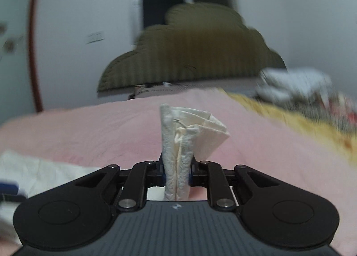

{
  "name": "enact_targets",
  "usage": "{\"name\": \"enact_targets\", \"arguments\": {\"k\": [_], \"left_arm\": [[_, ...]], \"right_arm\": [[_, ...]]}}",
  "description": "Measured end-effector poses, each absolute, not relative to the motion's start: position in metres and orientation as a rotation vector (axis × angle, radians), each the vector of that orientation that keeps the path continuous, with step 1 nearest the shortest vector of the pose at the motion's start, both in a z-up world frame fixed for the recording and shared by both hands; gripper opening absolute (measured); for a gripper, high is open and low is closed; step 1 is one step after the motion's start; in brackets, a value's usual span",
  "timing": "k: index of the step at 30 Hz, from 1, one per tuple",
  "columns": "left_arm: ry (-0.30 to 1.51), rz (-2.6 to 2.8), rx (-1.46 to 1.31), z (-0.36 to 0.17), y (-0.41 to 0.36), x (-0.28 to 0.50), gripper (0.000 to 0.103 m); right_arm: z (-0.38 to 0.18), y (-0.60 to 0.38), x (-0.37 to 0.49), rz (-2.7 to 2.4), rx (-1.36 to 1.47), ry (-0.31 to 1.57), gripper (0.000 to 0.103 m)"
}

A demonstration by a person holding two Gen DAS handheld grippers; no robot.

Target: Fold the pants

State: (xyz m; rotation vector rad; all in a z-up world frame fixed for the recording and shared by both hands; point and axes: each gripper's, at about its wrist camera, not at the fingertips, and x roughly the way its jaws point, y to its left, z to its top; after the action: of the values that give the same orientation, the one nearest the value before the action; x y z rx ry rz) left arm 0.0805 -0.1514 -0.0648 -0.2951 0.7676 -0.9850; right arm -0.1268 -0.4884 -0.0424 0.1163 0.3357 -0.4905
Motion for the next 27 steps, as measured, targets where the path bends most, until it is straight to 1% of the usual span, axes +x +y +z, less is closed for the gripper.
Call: {"name": "enact_targets", "arguments": {"k": [3,6,10,13,14,15,16,17,18,20,27], "left_arm": [[0.927,-1.069,-0.544,-0.065,-0.162,0.102,0.102],[1.052,-1.089,-0.669,-0.068,-0.18,0.115,0.103],[1.101,-1.061,-0.734,-0.075,-0.197,0.126,0.103],[1.132,-0.948,-0.732,-0.086,-0.199,0.137,0.097],[1.118,-0.944,-0.741,-0.088,-0.196,0.14,0.084],[1.1,-0.953,-0.741,-0.089,-0.189,0.142,0.058],[1.077,-0.956,-0.72,-0.087,-0.185,0.142,0.046],[1.05,-0.942,-0.678,-0.083,-0.182,0.142,0.031],[1.011,-0.916,-0.615,-0.077,-0.177,0.142,0.022],[0.917,-0.895,-0.494,-0.064,-0.167,0.138,0.015],[0.79,-0.752,-0.266,-0.044,-0.123,0.13,0.008]], "right_arm": [[-0.038,-0.445,-0.109,-0.409,-0.004,0.361,0.016],[-0.04,-0.41,-0.096,-0.351,-0.081,0.372,0.016],[-0.043,-0.377,-0.088,-0.279,-0.15,0.385,0.016],[-0.044,-0.357,-0.087,-0.211,-0.198,0.398,0.016],[-0.045,-0.347,-0.086,-0.192,-0.238,0.405,0.016],[-0.047,-0.339,-0.084,-0.18,-0.277,0.414,0.016],[-0.049,-0.331,-0.083,-0.172,-0.305,0.426,0.016],[-0.052,-0.325,-0.08,-0.161,-0.326,0.442,0.016],[-0.054,-0.319,-0.078,-0.149,-0.338,0.456,0.016],[-0.059,-0.31,-0.073,-0.12,-0.346,0.481,0.016],[-0.062,-0.274,-0.047,0.004,-0.335,0.489,0.016]]}}
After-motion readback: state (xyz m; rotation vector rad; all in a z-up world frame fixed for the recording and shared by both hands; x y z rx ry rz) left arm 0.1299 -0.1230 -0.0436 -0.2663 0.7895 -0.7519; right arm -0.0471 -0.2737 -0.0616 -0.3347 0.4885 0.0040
